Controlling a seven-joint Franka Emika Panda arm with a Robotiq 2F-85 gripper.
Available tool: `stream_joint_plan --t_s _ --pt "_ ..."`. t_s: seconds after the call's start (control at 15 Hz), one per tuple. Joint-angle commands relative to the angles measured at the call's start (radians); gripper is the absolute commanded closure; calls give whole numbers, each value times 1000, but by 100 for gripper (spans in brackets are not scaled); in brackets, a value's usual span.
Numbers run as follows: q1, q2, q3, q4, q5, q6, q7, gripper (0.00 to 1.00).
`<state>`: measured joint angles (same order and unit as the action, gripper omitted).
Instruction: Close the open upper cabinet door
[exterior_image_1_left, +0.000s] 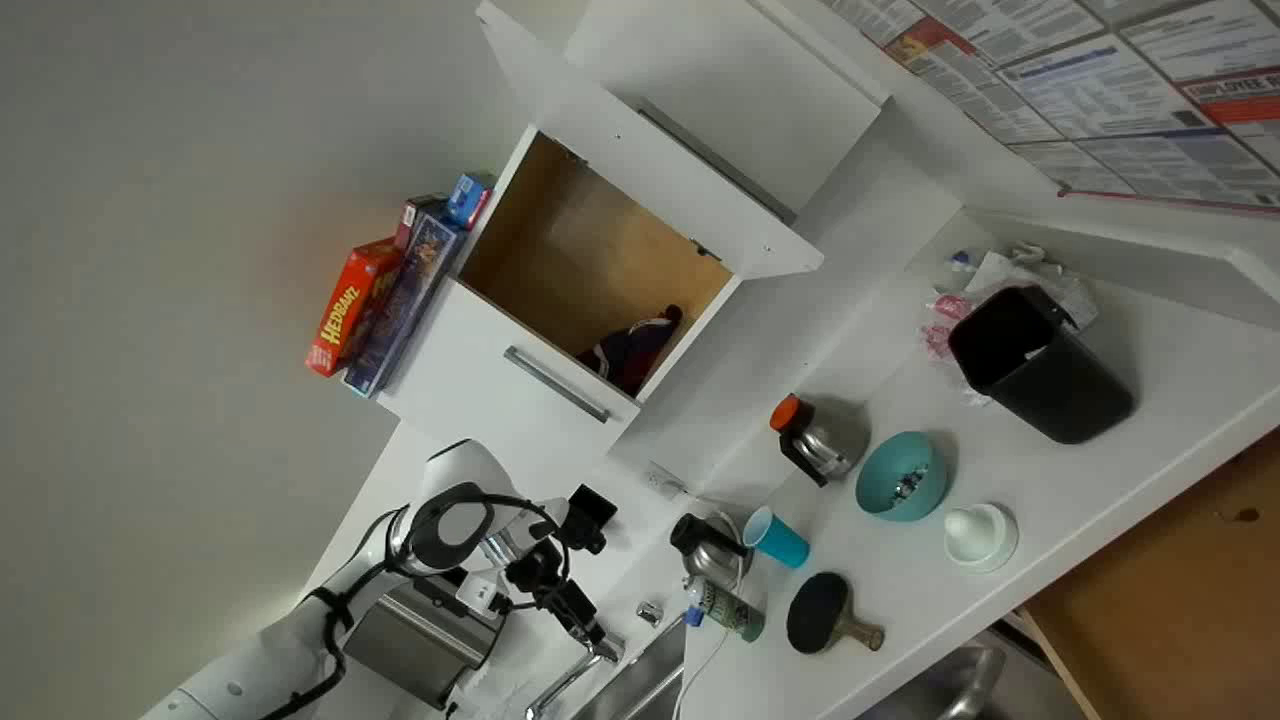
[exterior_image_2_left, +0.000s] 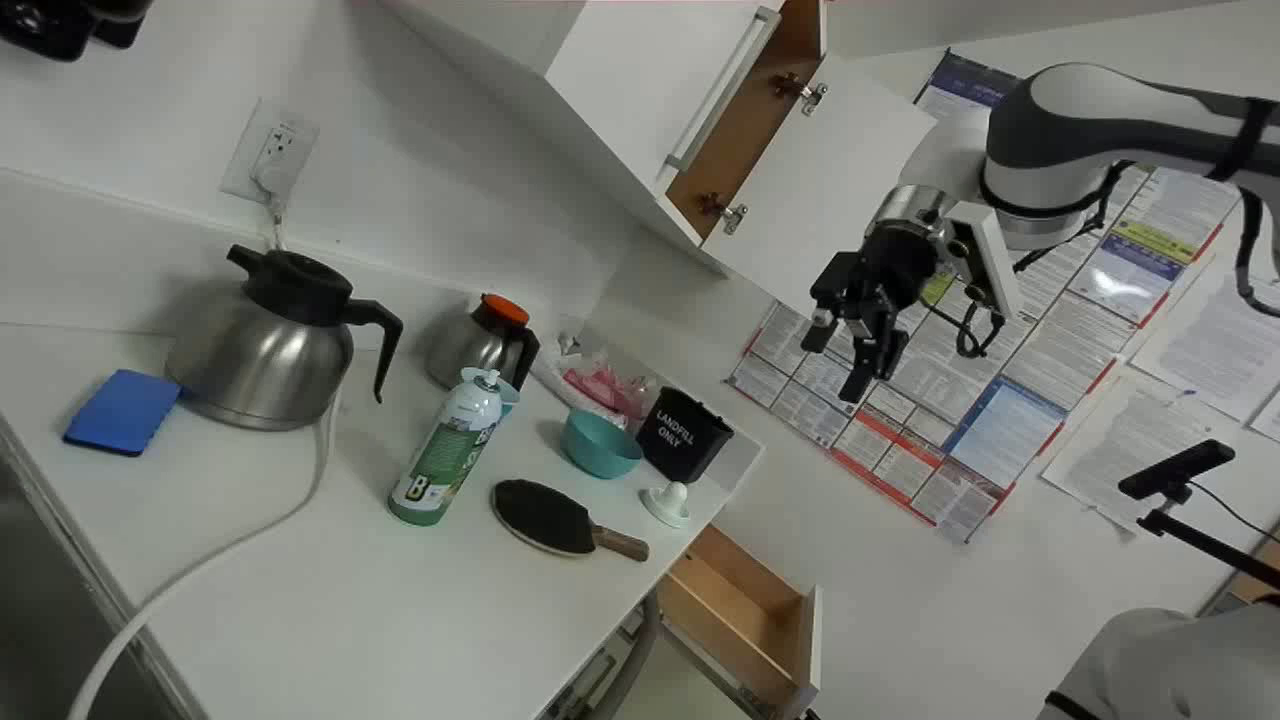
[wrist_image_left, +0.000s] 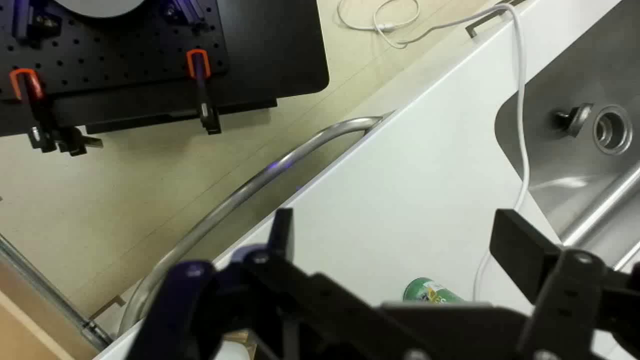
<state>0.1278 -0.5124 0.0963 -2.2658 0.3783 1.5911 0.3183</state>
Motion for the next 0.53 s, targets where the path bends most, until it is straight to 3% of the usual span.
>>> stream_joint_plan --t_s 0.0,0.47 --pt "-25 0 19 3 8 -6 -8 0" --pt "-38 -15 5 20 6 9 -14 0"
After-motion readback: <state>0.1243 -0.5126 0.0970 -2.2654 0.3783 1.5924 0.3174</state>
